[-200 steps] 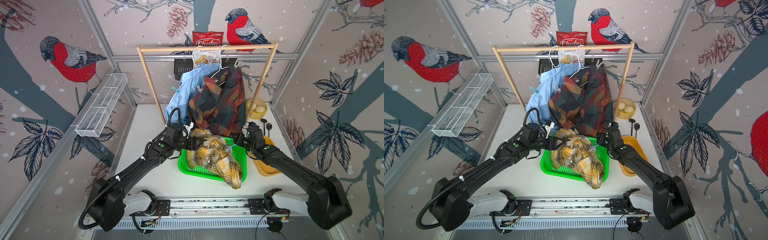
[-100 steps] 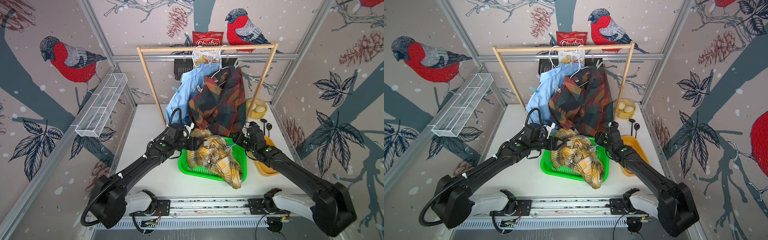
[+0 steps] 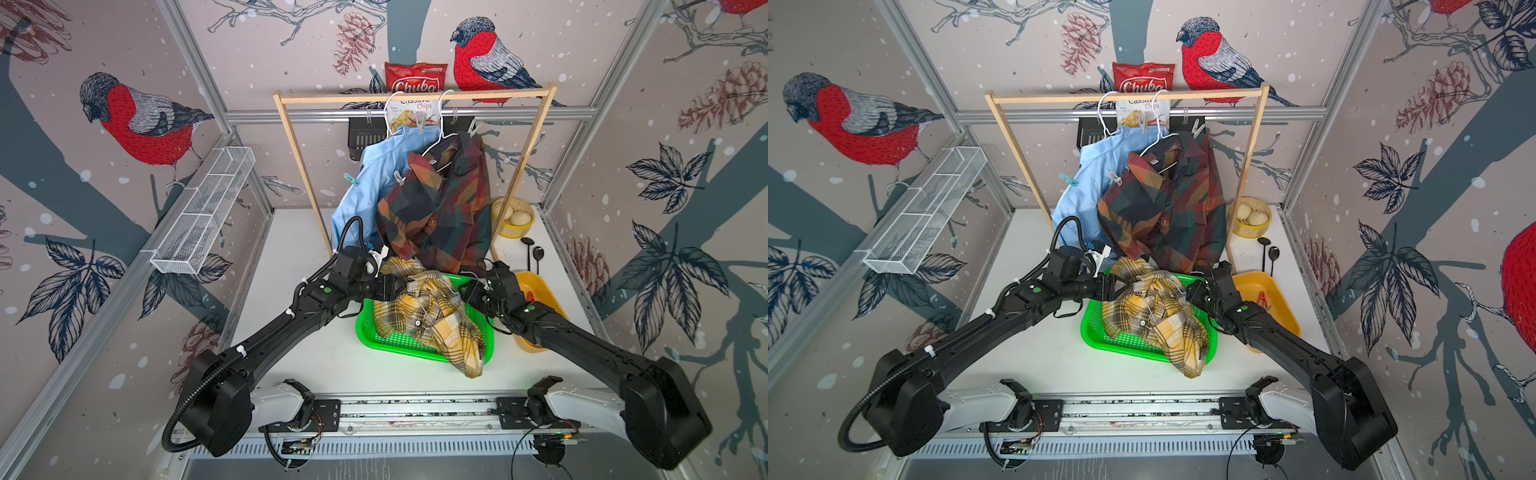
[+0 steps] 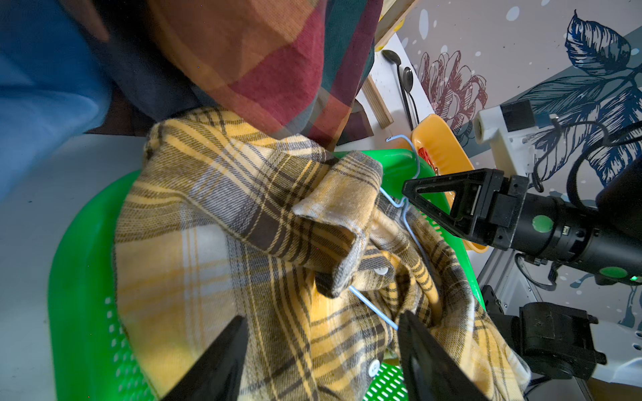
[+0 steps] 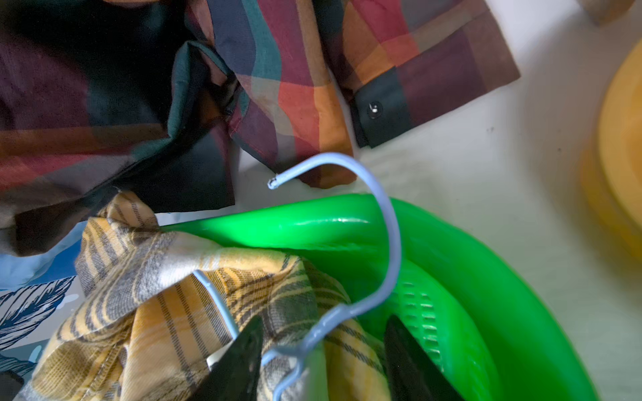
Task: Remove the clothespins securing long-sleeve shirts to the hanger
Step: Pick up the hanger from the bin.
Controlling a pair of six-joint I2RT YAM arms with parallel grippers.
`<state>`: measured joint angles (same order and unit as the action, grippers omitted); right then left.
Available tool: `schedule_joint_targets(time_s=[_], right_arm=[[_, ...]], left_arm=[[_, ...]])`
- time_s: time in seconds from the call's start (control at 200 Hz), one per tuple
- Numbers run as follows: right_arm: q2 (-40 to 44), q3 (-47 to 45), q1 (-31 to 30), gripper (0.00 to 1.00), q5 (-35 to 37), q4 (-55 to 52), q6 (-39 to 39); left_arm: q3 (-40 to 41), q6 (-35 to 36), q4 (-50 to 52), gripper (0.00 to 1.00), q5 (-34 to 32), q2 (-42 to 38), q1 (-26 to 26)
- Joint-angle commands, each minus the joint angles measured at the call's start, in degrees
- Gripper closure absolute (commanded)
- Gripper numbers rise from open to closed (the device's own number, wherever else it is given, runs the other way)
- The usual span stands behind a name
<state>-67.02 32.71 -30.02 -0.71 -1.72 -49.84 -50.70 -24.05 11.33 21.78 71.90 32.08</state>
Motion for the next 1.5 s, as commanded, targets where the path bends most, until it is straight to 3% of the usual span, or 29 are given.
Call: schedule_joint_targets(time_s=[0.0,0.11,0.245,0.451,0.711,0.846,1.106,1.237,1.497], right_arm=[[-0.86,-0.27,0.09,0.45,-1.05,8.36,-1.2],[-2.69,0.45,0.29,0.54,-1.82,12.06,-1.4],[-3.9,1.94,0.04,0.79,-2.01,13.21,-1.33],[-1.05,8.11,-3.28,1.0,1.38,3.53,3.72],[2.29,21.98,-4.17,1.0,-1.88,-10.97,16.83],[3.52,27.93,-4.17,1.0,-2.09,-14.2,19.59],[2.22,35.67,-4.8,1.0,-2.88,-17.96,21.87],[2.01,37.58,-5.77,1.0,-2.91,-19.17,22.39],[3.36,40.48,-7.9,1.0,-2.24,-21.69,23.31]], left_arm=[[0.07,0.05,-0.83,0.32,-0.42,0.09,-0.04],[0.07,0.14,-0.71,0.32,-0.65,0.13,-0.07],[0.03,0.35,-0.53,0.32,-1.17,0.05,-0.01],[-0.58,2.0,0.74,0.31,-4.52,-1.03,-0.05],[-1.14,3.45,1.14,0.27,-15.36,-6.08,-1.02],[-2.61,4.76,1.56,0.23,-18.83,-8.4,-0.05],[-9.52,13.29,4.33,0.17,-30.93,-10.59,14.98],[-12.0,15.92,5.5,0.13,-38.59,-8.09,21.18],[-16.36,14.75,7.68,0.19,-51.7,-0.61,22.92]])
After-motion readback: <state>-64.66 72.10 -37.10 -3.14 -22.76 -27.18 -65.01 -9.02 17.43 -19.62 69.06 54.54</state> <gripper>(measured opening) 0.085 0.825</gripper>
